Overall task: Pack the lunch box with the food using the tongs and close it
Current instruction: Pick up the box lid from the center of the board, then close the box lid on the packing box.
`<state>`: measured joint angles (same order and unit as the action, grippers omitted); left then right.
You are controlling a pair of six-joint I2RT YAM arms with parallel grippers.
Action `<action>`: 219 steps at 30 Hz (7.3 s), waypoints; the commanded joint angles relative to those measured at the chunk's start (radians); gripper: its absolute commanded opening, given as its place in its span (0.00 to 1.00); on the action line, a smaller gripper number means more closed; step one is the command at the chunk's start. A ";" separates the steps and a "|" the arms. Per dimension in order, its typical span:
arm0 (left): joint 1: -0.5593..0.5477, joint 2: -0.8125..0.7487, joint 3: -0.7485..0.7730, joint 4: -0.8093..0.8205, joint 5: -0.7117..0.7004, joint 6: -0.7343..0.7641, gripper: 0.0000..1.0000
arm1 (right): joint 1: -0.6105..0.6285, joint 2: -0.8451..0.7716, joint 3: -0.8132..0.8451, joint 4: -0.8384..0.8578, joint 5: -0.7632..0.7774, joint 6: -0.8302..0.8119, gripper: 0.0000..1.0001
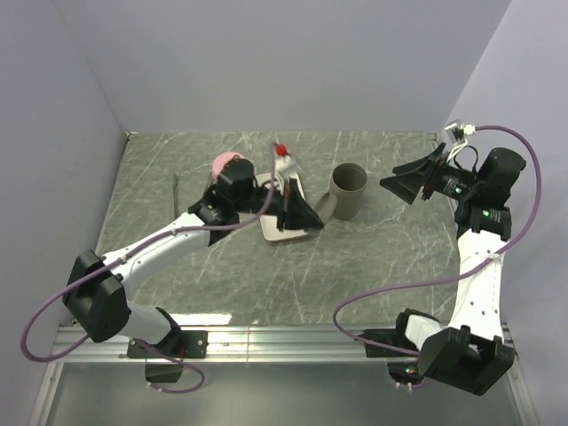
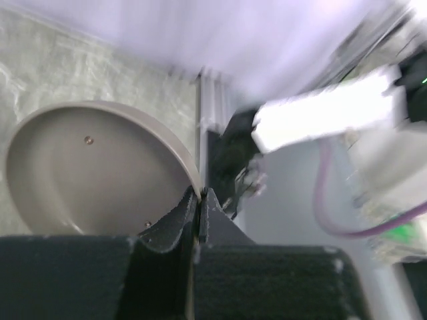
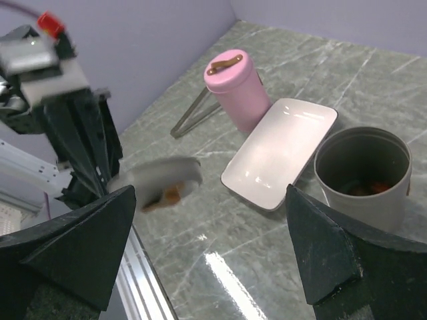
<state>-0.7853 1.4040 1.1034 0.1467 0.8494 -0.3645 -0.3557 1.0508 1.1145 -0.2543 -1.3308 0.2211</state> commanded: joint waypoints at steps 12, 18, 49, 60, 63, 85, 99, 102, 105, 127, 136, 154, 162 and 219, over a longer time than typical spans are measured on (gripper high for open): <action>0.235 -0.010 0.228 0.556 -0.006 -0.589 0.00 | 0.253 0.034 0.029 0.693 0.299 0.839 1.00; 0.296 -0.036 0.305 0.459 -0.156 -0.671 0.00 | 0.400 0.084 0.066 0.857 0.475 1.017 0.98; 0.368 -0.007 0.428 0.406 -0.233 -0.812 0.00 | 0.791 0.397 0.421 0.721 0.857 0.982 0.61; 0.354 -0.008 0.414 0.418 -0.217 -0.812 0.00 | 0.827 0.400 0.418 0.728 0.861 0.969 0.58; 0.348 -0.002 0.412 0.424 -0.214 -0.815 0.00 | 0.834 0.402 0.418 0.739 0.858 0.966 0.55; 0.317 -0.020 0.348 0.384 -0.219 -0.758 0.15 | 0.824 0.387 0.415 0.725 0.802 0.903 0.00; 0.431 -0.088 0.285 -0.014 -0.257 -0.402 0.82 | 0.669 0.316 0.470 0.195 0.785 0.312 0.00; 0.429 -0.069 0.367 -0.210 -0.268 -0.181 0.88 | 0.663 0.310 0.501 -0.025 0.843 0.079 0.00; 0.431 -0.053 0.424 -0.425 -0.311 0.029 0.99 | 0.624 0.331 0.528 -0.190 0.855 -0.018 0.00; 0.446 0.023 0.601 -0.911 -0.515 0.463 0.99 | 0.483 0.589 0.622 -0.491 0.975 -0.344 0.00; 0.455 0.015 0.578 -0.881 -0.549 0.440 0.99 | 0.483 0.546 0.417 -0.264 0.963 -0.284 0.00; 0.469 0.053 0.621 -0.888 -0.515 0.417 0.99 | 0.485 0.514 0.294 -0.106 0.953 -0.239 0.00; 0.471 0.050 0.616 -0.888 -0.510 0.418 0.99 | 0.491 0.532 0.289 -0.120 0.927 -0.230 0.00; 0.535 0.099 0.605 -0.888 -0.386 0.372 0.99 | 0.521 0.561 0.252 -0.214 0.875 -0.223 0.13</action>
<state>-0.2554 1.5055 1.6966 -0.7677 0.4377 0.0139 0.1555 1.6093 1.3224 -0.3916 -0.4320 -0.0097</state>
